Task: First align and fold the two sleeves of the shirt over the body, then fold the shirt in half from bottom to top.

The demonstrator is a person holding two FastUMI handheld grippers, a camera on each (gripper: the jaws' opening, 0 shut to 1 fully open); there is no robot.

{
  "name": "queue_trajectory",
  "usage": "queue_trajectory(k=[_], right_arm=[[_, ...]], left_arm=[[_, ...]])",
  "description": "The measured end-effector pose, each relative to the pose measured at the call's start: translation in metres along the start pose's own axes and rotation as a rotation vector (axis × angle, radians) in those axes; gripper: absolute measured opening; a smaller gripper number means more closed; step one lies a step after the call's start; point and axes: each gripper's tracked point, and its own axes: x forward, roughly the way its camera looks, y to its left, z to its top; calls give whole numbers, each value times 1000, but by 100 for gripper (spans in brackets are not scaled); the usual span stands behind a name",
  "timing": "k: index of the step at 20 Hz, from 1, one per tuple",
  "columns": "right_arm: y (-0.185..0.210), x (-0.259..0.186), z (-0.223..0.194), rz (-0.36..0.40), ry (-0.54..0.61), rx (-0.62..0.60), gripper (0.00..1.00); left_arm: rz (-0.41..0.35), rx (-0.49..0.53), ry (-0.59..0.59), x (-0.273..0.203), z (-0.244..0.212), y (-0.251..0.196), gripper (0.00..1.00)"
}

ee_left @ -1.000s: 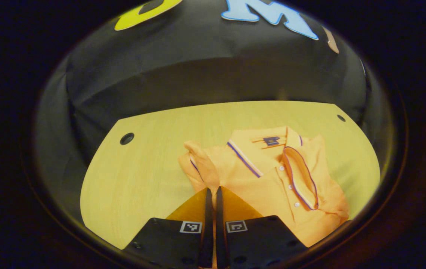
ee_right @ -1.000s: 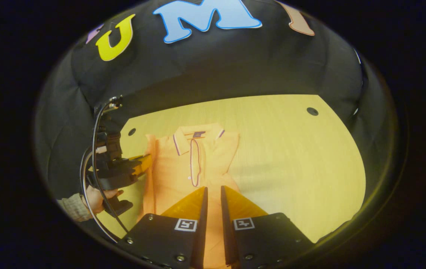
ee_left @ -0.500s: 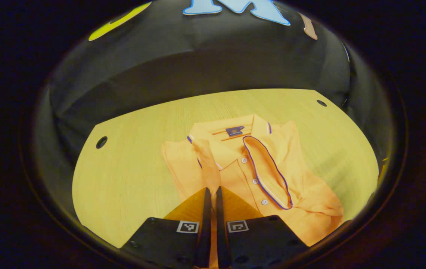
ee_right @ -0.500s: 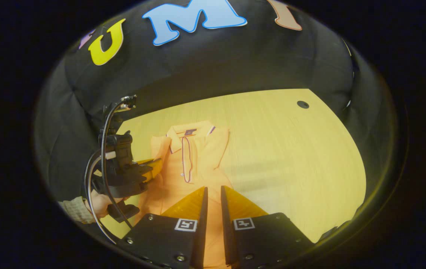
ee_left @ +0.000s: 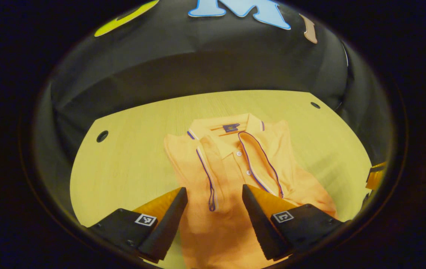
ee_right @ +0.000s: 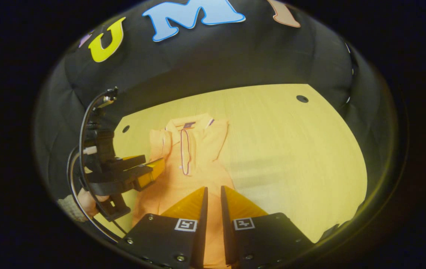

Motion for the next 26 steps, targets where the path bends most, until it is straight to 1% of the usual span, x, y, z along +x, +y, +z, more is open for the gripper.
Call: queue_trajectory(k=[2,5,11,13,14,15,17,18,19,20,21,22,26], right_arm=[[1,0,-11,6,21,-9,21],[3,0,-32,15,62,-26,21],[6,-3,-88,36,167,-56,21],[5,-10,-108,43,200,-69,21],[4,-12,-117,46,216,-76,21],[5,-14,-126,49,229,-82,21],[4,-17,-144,51,258,-94,22],[3,-19,-152,50,273,-99,22],[1,-20,-161,47,287,-105,22],[0,-22,-167,44,299,-109,21],[-1,-23,-174,43,310,-110,22],[-1,-23,-181,42,320,-110,22],[-5,-20,-202,29,363,-112,22]], left_arm=[[4,-2,3,-19,-9,4,99],[3,-17,21,-46,-34,4,97],[-11,-19,101,-99,-104,-8,97],[-17,-27,132,-114,-127,-12,97],[-19,-33,145,-122,-138,-13,100],[-19,-38,156,-129,-147,-14,97],[-7,-39,180,-139,-166,-14,97],[4,-39,193,-145,-176,-13,100],[13,-44,204,-150,-185,-12,100],[17,-52,217,-156,-194,-14,97],[19,-62,232,-161,-202,-14,97],[20,-72,245,-165,-210,-15,99],[30,-76,286,-174,-230,-16,99]])
